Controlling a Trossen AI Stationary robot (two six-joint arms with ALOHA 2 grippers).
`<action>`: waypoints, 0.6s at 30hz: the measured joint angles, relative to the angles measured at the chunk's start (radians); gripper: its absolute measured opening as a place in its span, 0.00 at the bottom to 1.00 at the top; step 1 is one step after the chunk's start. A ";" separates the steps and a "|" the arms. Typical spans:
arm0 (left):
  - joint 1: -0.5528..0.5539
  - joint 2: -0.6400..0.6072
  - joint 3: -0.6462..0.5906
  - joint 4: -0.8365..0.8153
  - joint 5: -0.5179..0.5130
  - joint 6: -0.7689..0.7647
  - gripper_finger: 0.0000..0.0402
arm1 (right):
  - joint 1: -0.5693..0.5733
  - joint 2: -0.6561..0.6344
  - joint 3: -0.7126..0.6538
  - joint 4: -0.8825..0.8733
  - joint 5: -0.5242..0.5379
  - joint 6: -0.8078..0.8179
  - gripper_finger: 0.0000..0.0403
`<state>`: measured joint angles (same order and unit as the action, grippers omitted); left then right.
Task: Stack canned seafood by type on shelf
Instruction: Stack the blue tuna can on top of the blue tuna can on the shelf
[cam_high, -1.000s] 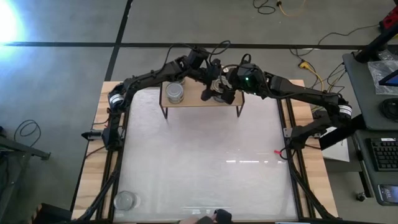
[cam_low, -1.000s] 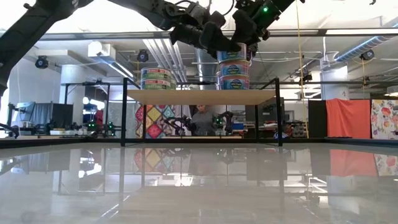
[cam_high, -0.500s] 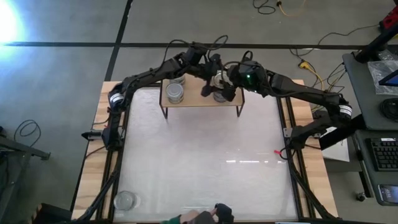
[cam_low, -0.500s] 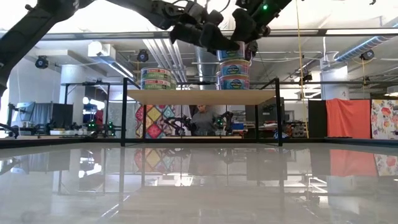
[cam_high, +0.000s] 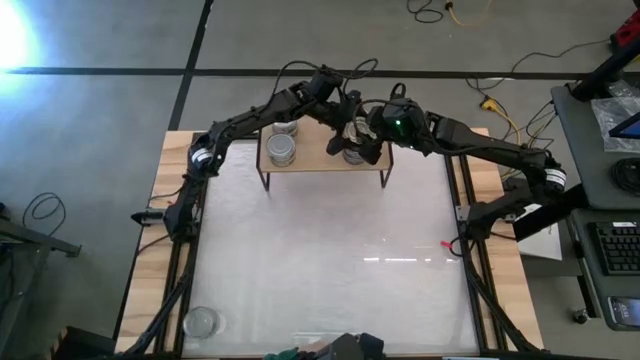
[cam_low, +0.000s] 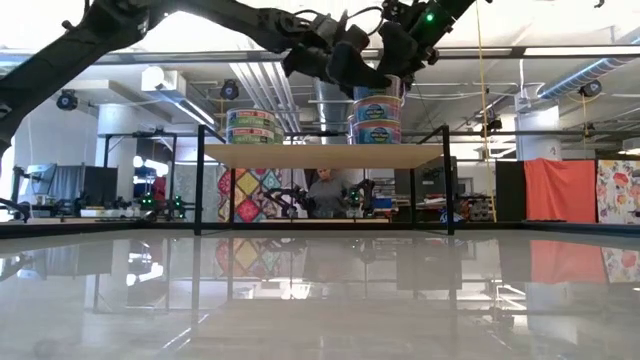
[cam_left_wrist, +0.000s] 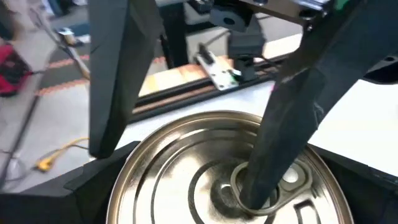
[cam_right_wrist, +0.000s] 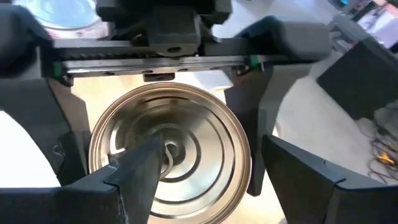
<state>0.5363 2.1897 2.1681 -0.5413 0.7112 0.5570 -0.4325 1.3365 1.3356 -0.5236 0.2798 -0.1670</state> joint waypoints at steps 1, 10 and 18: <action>-0.002 0.002 0.014 -0.028 0.010 0.008 0.99 | 0.000 0.000 0.000 -0.001 -0.004 0.000 0.66; -0.007 0.003 0.030 -0.088 0.029 0.051 0.99 | 0.001 -0.001 0.000 -0.004 -0.033 0.000 0.63; -0.012 0.003 0.023 -0.063 0.033 -0.002 0.99 | 0.000 -0.003 0.005 -0.050 -0.046 0.003 0.65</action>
<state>0.5243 2.1929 2.1911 -0.6041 0.7443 0.5548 -0.4320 1.3331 1.3403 -0.5741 0.2340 -0.1641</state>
